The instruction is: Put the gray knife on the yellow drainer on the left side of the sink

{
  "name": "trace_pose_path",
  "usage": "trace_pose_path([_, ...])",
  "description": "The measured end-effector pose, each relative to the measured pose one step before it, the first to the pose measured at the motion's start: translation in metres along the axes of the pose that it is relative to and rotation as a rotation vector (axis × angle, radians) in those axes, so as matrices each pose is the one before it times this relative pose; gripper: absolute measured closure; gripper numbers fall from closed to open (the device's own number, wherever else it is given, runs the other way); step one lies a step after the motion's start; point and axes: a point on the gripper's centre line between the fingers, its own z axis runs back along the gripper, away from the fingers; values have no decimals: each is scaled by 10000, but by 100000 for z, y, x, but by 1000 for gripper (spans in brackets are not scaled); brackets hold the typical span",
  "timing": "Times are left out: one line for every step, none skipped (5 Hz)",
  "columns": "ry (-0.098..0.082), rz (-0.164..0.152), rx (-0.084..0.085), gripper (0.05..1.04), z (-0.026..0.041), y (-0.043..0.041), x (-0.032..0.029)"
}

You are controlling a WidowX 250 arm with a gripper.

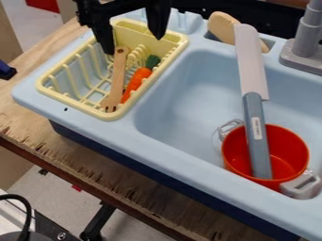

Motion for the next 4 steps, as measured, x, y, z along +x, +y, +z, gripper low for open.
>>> trace_pose_path([157, -78, 199, 85, -651, 189, -400])
trace_pose_path([85, -337, -50, 85, -405, -630, -1372])
trace_pose_path([421, -554, -356, 85, 317, -1229, -1847])
trace_pose_path([193, -397, -438, 85, 358, -1640, -1864])
